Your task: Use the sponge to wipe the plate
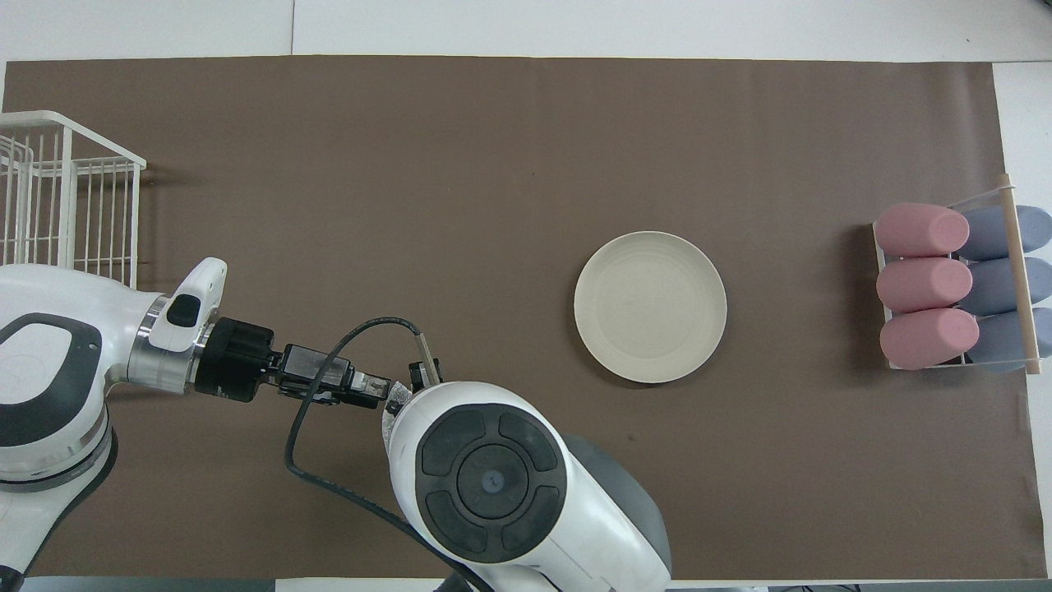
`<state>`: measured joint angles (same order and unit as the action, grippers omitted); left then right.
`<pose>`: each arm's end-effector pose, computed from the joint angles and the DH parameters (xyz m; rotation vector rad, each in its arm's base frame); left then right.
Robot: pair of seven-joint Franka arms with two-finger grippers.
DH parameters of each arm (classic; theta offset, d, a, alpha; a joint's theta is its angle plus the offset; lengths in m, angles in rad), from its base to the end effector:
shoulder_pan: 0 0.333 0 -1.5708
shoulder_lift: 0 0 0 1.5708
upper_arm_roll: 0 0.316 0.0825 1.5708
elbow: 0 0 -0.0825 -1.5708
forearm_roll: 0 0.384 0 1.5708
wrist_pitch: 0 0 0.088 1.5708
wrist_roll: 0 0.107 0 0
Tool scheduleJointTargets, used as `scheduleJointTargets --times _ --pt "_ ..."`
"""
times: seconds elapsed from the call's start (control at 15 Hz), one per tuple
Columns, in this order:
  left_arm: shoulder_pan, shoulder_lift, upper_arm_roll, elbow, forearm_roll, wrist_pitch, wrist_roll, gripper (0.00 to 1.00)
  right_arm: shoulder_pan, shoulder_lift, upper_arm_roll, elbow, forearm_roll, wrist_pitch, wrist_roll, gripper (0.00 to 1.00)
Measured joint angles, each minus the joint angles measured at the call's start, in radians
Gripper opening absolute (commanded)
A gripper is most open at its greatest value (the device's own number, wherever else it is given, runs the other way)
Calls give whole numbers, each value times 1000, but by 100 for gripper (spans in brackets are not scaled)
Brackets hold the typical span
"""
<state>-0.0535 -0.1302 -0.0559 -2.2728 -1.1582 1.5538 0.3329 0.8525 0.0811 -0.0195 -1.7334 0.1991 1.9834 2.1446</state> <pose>0.4437 -0.1492 0.4346 1.9346 -0.0682 -0.4322 0.3978 0.4566 0.5392 -2.2771 1.8717 0.2559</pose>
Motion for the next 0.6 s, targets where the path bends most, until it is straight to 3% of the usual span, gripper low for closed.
scheduleJointTargets --times 0.13,0.27,0.6 --pt "-3 -1 0 0 -6 -2 -15 27 0 0 0 0 0 0 0 0" --pt "-6 -1 0 0 -9 -2 -29 27 0 0 0 0 0 0 0 0" --pt "-20 -1 -1 0 -14 -3 -55 0 0 0 0 0 0 0 0 0"
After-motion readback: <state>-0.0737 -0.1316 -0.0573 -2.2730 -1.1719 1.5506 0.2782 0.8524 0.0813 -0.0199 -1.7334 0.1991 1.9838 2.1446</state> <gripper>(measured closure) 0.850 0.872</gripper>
